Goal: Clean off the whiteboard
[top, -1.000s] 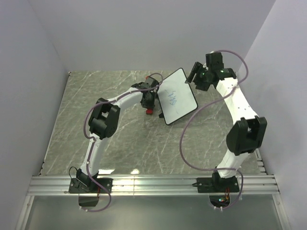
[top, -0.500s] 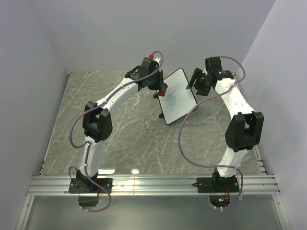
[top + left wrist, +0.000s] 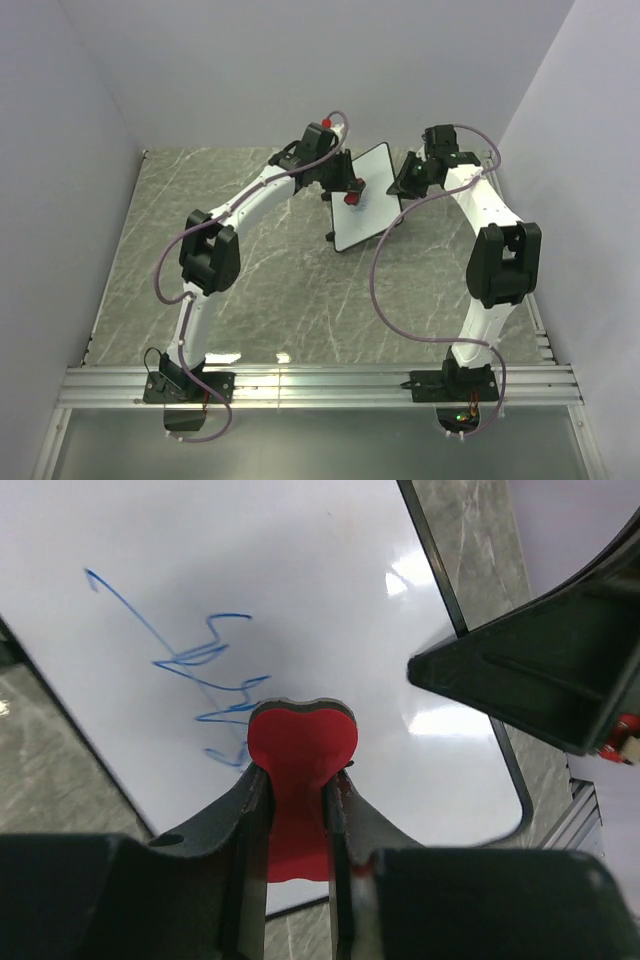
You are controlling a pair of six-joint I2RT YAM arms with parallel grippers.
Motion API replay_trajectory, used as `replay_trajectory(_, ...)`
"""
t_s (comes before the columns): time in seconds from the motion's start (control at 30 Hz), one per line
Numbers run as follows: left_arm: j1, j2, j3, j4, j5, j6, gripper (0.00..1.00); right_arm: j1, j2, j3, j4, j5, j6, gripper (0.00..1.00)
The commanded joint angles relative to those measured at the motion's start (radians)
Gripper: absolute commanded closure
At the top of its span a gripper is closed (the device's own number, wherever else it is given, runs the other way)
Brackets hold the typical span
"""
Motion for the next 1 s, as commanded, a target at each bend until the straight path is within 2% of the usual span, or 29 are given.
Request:
replay_trajectory(0.0, -0.027, 0.040, 0.041, 0.051, 0.042, -0.022, 1.00, -0.002, -0.009, -0.034, -0.010, 0.041, -0.021, 0.78)
replay_trajectory(0.03, -0.036, 0.048, 0.043, 0.052, 0.036, -0.022, 1.00, -0.002, -0.014, -0.040, -0.010, 0.042, -0.022, 0.86)
replay_trajectory(0.23, -0.073, 0.114, 0.063, 0.037, -0.030, -0.021, 1.00, -0.002, -0.048, -0.063, -0.016, 0.039, -0.033, 1.00)
replay_trajectory(0.47, -0.074, 0.171, 0.049, -0.004, -0.181, -0.005, 1.00, -0.002, -0.141, -0.161, -0.001, 0.024, -0.036, 1.00)
replay_trajectory(0.53, -0.053, 0.186, 0.038, -0.001, -0.185, 0.005, 1.00, -0.002, -0.175, -0.192, -0.003, 0.019, -0.035, 1.00)
replay_trajectory(0.87, 0.012, 0.278, 0.058, 0.068, -0.075, 0.047, 1.00, 0.036, -0.272, -0.303, -0.006, -0.010, -0.036, 1.00)
replay_trajectory(0.97, 0.004, 0.234, 0.035, 0.110, 0.002, 0.028, 1.00, 0.047, -0.272, -0.319, -0.006, -0.002, -0.038, 1.00)
